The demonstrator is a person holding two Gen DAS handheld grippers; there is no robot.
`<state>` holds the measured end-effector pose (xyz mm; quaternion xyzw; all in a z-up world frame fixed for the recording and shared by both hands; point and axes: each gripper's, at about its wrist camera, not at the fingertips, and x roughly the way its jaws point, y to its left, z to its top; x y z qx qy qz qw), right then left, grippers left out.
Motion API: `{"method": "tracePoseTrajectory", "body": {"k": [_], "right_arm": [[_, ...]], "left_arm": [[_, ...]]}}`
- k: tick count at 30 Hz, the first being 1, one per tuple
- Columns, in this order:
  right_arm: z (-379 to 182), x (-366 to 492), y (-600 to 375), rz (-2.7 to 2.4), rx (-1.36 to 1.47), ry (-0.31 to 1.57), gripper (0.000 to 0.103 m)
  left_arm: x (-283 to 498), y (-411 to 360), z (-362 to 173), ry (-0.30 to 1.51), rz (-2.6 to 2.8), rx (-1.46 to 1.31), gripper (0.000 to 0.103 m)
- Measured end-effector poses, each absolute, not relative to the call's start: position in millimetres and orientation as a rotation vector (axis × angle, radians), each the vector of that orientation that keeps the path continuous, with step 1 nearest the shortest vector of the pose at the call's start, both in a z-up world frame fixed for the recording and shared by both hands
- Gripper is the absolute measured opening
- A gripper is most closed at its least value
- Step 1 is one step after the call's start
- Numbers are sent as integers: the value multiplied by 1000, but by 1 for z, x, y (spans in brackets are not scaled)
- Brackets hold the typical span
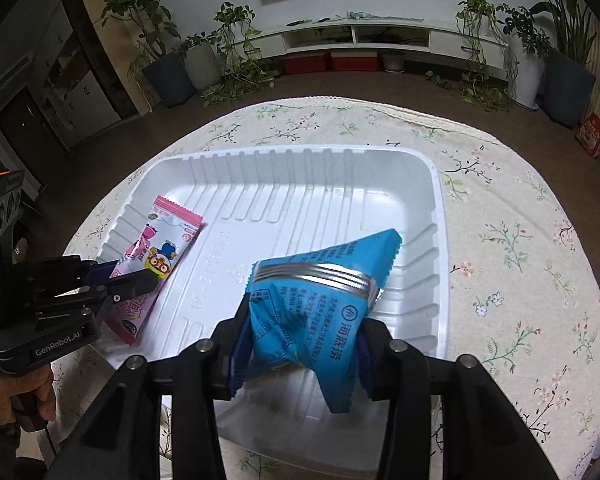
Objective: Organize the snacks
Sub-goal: 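Carry both packets over the white tray and open both tools to drop them, then withdraw both tools from the tray back toward the snack pile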
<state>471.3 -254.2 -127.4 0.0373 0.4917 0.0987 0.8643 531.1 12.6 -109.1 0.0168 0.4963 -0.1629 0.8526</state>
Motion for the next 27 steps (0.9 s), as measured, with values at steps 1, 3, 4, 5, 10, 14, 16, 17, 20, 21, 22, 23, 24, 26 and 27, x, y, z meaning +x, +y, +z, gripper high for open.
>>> {"method": "tracePoseTrajectory", "body": {"k": [1,3,4,5,10,14,16,17,20,21,22,23,24,26,27], "right_arm": [[-128,471,-254,205,75,1030,50],[-128,471,-256,197,76,1035,56],[-128,471,-257,193,79,1040,59],[-127,470,-258,194,84,1040,60],[-116,463,-263,193,85,1021,70],[-103,455,-266,192,74,1008,71],[-89,447,-269,194,72,984,75],[-80,441,-272,194,74,967,76],[-50,421,-284,207,117,899,92],[-36,407,-290,219,146,860,99],[-27,397,-293,226,167,832,103],[-13,382,-299,235,197,793,103],[-4,370,-303,246,219,766,103],[14,341,-307,261,247,732,103],[22,324,-310,262,254,714,103]], "left_arm": [[529,13,-107,1042,-340,32,22],[528,12,-105,1036,-334,28,26],[526,13,-103,1029,-333,24,34],[525,14,-100,1020,-335,17,42],[513,18,-82,989,-352,-2,71],[492,31,-61,946,-353,-33,77],[475,44,-46,913,-347,-61,103],[464,51,-37,894,-341,-65,103],[423,71,-14,832,-304,-46,103],[410,77,-9,814,-300,-44,103],[395,83,-5,797,-297,-43,103],[377,89,-1,778,-290,-42,103],[360,93,2,762,-284,-39,103],[323,101,6,711,-268,-39,103],[308,103,6,691,-259,-42,103]]}}
